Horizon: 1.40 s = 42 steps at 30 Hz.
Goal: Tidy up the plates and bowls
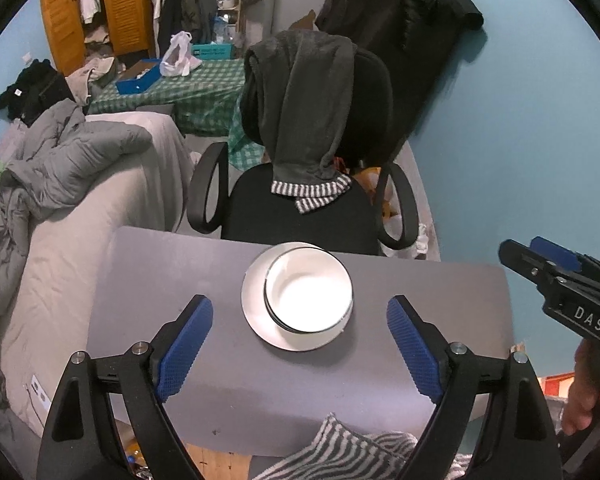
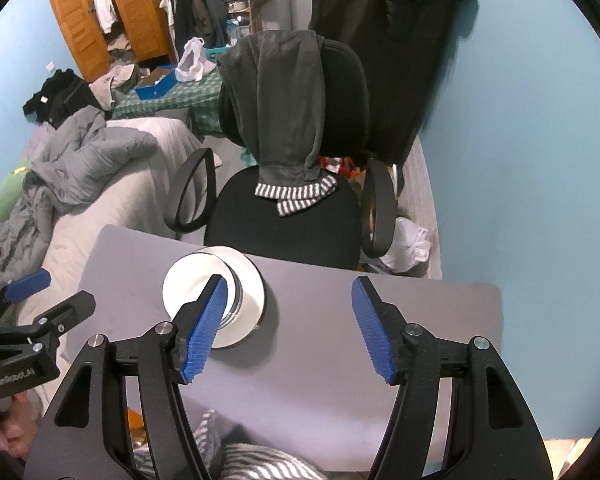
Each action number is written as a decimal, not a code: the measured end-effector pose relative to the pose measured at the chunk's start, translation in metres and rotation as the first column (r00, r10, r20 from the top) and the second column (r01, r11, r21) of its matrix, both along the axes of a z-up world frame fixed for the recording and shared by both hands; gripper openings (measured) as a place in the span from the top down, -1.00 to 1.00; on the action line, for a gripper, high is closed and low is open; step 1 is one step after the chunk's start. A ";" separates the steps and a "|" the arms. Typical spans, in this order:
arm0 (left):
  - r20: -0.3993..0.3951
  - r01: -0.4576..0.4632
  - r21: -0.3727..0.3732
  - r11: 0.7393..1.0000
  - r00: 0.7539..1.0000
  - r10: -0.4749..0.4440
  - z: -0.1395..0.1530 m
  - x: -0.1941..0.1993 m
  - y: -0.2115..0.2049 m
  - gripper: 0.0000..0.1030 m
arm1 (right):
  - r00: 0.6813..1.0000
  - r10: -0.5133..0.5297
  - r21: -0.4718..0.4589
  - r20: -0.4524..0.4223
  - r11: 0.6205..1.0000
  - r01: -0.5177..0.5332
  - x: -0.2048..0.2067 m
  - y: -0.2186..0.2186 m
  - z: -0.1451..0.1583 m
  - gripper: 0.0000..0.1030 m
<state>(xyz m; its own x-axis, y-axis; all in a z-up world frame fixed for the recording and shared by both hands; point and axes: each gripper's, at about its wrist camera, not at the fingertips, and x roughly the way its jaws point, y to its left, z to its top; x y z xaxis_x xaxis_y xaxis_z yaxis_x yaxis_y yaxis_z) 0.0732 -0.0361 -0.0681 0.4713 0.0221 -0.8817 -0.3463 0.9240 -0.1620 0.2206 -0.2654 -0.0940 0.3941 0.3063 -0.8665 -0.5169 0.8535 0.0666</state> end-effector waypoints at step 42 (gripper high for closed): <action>0.024 0.025 0.049 0.998 0.999 -0.026 0.024 -0.003 -0.020 -0.76 | 0.999 0.033 0.018 -0.005 0.999 -0.033 -0.007 0.003 0.005 -0.31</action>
<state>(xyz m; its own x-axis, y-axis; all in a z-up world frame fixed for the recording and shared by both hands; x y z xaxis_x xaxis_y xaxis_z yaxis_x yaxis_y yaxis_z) 0.0704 -0.0557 -0.0446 0.4936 0.0528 -0.8681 -0.3192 0.9395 -0.1243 0.2137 -0.2624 -0.0894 0.3787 0.3341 -0.8631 -0.5442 0.8347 0.0843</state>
